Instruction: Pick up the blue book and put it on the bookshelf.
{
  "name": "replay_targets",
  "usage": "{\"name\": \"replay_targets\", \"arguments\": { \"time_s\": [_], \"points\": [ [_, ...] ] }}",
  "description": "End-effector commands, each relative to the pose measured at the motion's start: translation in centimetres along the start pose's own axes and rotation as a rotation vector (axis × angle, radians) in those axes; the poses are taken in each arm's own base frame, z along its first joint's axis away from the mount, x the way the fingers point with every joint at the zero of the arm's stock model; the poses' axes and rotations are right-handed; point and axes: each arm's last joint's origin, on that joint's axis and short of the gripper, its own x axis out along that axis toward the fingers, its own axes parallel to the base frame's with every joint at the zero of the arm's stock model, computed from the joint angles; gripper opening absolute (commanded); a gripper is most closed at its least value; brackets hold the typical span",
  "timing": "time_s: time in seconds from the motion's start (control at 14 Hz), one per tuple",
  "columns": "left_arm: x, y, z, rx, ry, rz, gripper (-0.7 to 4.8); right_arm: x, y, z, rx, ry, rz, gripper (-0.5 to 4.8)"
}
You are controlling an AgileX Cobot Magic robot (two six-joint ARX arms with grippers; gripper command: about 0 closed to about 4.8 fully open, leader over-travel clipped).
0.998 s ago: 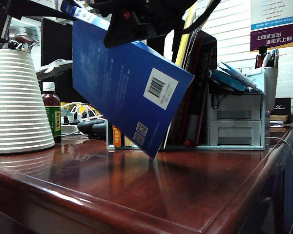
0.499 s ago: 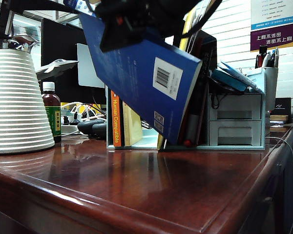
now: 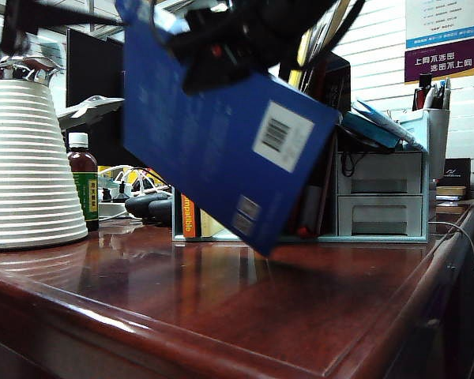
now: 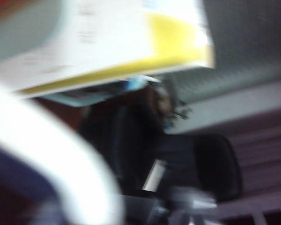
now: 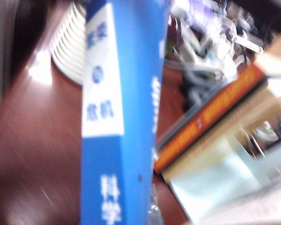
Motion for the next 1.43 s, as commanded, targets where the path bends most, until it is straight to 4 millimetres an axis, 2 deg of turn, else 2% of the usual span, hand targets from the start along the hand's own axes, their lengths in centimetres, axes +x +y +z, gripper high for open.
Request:
{"name": "replay_targets", "arguments": {
  "time_s": [0.07, 0.36, 0.71, 1.0, 1.14, 1.21, 1.43],
  "points": [
    [-0.2, -1.3, 0.6, 0.07, -0.054, -0.066, 4.79, -0.4, -0.2, 1.8, -0.044, -0.071, -0.008, -0.01],
    [-0.4, -2.5, 1.4, 0.163, -0.166, -0.146, 4.79, -2.4, -2.7, 5.3, 0.009, -0.187, -0.143, -0.01],
    [-1.6, -5.4, 2.7, 0.344, -0.482, -0.326, 4.79, -5.5, -6.7, 7.8, 0.25, -0.455, -0.329, -0.01],
    [-1.6, -5.3, 2.7, 0.343, -0.489, -0.321, 4.79, -6.4, -8.0, 9.4, 0.365, -0.66, -0.384, -0.02],
    [-1.6, -5.3, 2.7, 0.363, -0.475, -0.322, 4.79, -6.3, -8.6, 10.6, 0.386, -0.743, -0.423, -0.02],
    [-1.6, -5.3, 2.6, 0.368, -0.456, -0.329, 4.79, -5.4, -9.0, 11.6, 0.4, -0.79, -0.452, -0.02],
    [-1.5, -5.4, 2.5, 0.381, -0.41, -0.349, 4.79, -2.5, -9.6, 12.9, 0.449, -0.796, -0.556, -0.02]
  ]
}}
